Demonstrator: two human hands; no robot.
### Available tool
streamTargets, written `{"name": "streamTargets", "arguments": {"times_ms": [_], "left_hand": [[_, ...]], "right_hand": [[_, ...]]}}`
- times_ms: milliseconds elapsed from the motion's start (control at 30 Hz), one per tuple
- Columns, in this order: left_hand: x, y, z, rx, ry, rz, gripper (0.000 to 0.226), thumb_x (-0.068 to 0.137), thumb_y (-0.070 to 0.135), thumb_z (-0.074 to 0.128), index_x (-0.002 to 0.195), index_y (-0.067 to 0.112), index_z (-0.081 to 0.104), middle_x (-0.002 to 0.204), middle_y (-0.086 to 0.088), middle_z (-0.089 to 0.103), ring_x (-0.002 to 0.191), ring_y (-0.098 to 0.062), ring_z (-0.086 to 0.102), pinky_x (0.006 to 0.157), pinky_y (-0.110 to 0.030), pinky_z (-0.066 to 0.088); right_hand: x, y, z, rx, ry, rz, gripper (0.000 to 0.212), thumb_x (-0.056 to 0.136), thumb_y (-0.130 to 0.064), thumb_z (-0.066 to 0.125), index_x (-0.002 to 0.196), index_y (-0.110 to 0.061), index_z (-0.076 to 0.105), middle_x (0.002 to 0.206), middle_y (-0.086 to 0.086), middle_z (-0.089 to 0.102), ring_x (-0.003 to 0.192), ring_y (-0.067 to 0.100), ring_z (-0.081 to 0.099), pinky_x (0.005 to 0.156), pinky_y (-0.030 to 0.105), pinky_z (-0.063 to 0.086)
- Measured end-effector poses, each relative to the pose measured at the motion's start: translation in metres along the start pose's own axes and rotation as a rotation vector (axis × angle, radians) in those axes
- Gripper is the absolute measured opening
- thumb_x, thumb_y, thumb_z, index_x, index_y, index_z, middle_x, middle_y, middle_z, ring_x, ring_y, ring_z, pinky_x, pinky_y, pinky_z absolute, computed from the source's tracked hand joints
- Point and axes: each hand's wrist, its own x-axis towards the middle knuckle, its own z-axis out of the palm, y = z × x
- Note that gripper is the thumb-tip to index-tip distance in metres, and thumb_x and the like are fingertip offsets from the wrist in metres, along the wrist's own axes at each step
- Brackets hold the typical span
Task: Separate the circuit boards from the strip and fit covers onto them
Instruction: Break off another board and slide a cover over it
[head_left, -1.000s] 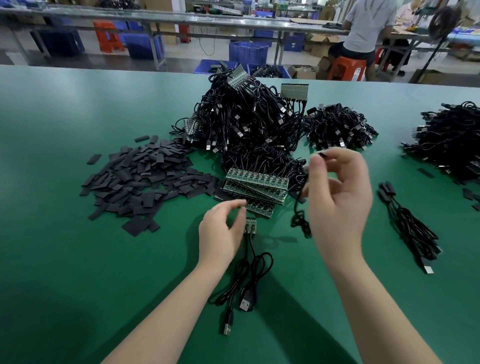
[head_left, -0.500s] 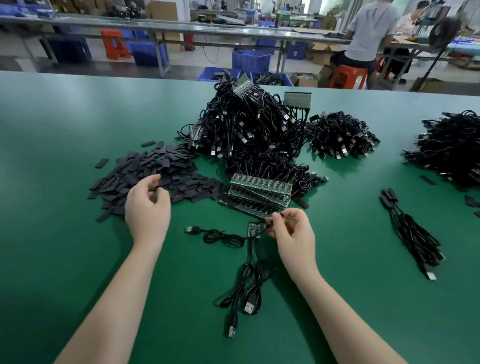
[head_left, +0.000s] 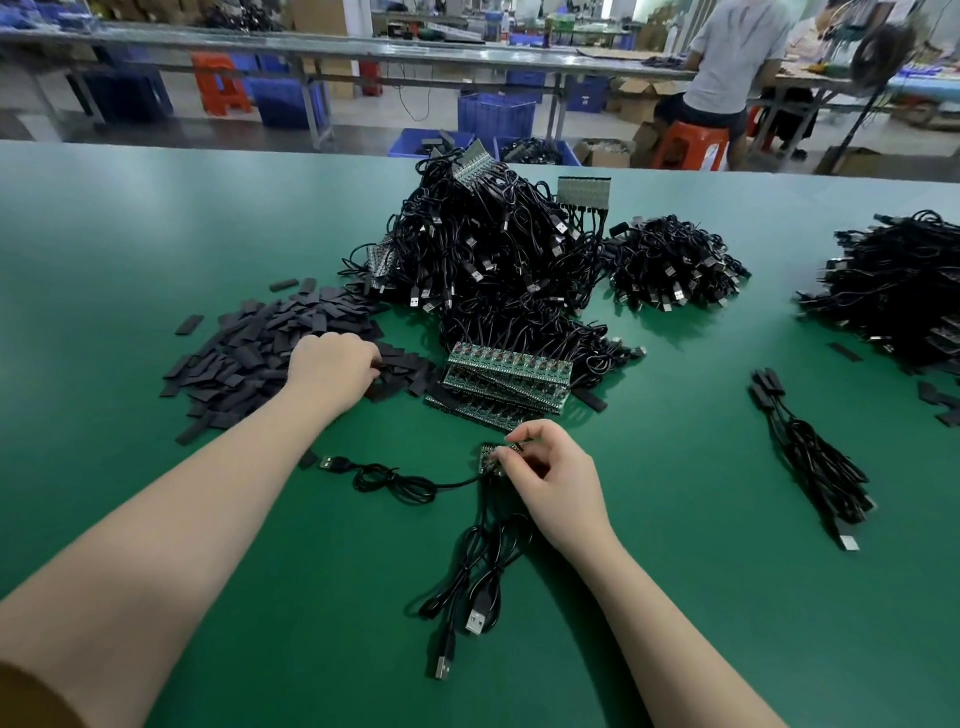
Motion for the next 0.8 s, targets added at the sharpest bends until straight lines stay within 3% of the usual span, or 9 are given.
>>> {"name": "streamTargets", "arguments": {"times_ms": [133,233,333,500,633,700,800], "left_hand": [[0.001,0.004,0.001,-0.019,-0.028,0.0,0.029,0.102,0.03,0.049,0.127,0.027,0.064,0.115,-0.004,0.065,0.096,-0.027,0.065,0.073,-0.034,0.053],[0.001,0.004,0.001,-0.066,-0.066,-0.03,0.032,0.103,0.029,0.046,0.131,0.026,0.061,0.12,-0.007,0.06,0.1,-0.03,0.062,0.077,-0.037,0.053],[0.0,0.003,0.002,-0.132,-0.102,-0.057,0.032,0.103,0.031,0.045,0.132,0.025,0.057,0.126,-0.008,0.056,0.107,-0.031,0.059,0.083,-0.04,0.051],[-0.001,0.002,0.005,-0.179,-0.051,-0.082,0.024,0.101,0.027,0.051,0.123,0.023,0.06,0.117,-0.004,0.063,0.102,-0.027,0.061,0.08,-0.039,0.052],[-0.003,0.001,0.004,-0.343,-0.063,-0.171,0.031,0.098,0.028,0.057,0.129,0.022,0.06,0.125,-0.004,0.064,0.111,-0.026,0.06,0.085,-0.041,0.053],[-0.011,0.005,0.003,-0.529,0.04,-0.247,0.032,0.098,0.027,0.058,0.129,0.02,0.062,0.125,-0.004,0.065,0.11,-0.026,0.06,0.085,-0.043,0.054],[-0.039,0.02,-0.003,-0.713,0.352,-0.228,0.031,0.096,0.022,0.061,0.126,0.015,0.065,0.12,-0.004,0.066,0.108,-0.023,0.06,0.088,-0.041,0.052]], "right_hand": [[0.0,0.001,-0.001,0.032,0.009,-0.004,0.012,0.09,-0.03,0.069,0.088,-0.035,0.058,0.079,-0.013,0.072,0.065,0.018,0.06,0.058,0.021,0.044],[0.0,0.002,-0.001,0.036,0.002,-0.009,0.013,0.09,-0.03,0.069,0.088,-0.036,0.057,0.077,-0.013,0.071,0.059,0.012,0.054,0.056,0.017,0.041],[0.001,0.003,-0.001,0.037,0.002,-0.014,0.014,0.09,-0.03,0.069,0.087,-0.037,0.057,0.076,-0.014,0.07,0.065,0.018,0.06,0.057,0.016,0.043],[0.001,0.004,0.0,0.049,0.003,-0.005,0.014,0.09,-0.03,0.069,0.087,-0.038,0.058,0.077,-0.01,0.07,0.071,0.023,0.062,0.059,0.023,0.046],[0.001,0.003,-0.001,0.05,0.011,-0.006,0.013,0.09,-0.029,0.069,0.086,-0.036,0.058,0.077,-0.011,0.07,0.07,0.019,0.062,0.06,0.023,0.047],[0.001,0.003,-0.002,0.046,0.015,-0.004,0.014,0.089,-0.03,0.07,0.086,-0.036,0.059,0.077,-0.012,0.069,0.065,0.012,0.06,0.057,0.015,0.044],[0.001,0.004,-0.001,0.054,0.026,0.002,0.014,0.088,-0.029,0.072,0.084,-0.036,0.06,0.078,-0.015,0.069,0.068,0.007,0.062,0.06,0.012,0.046]]}}
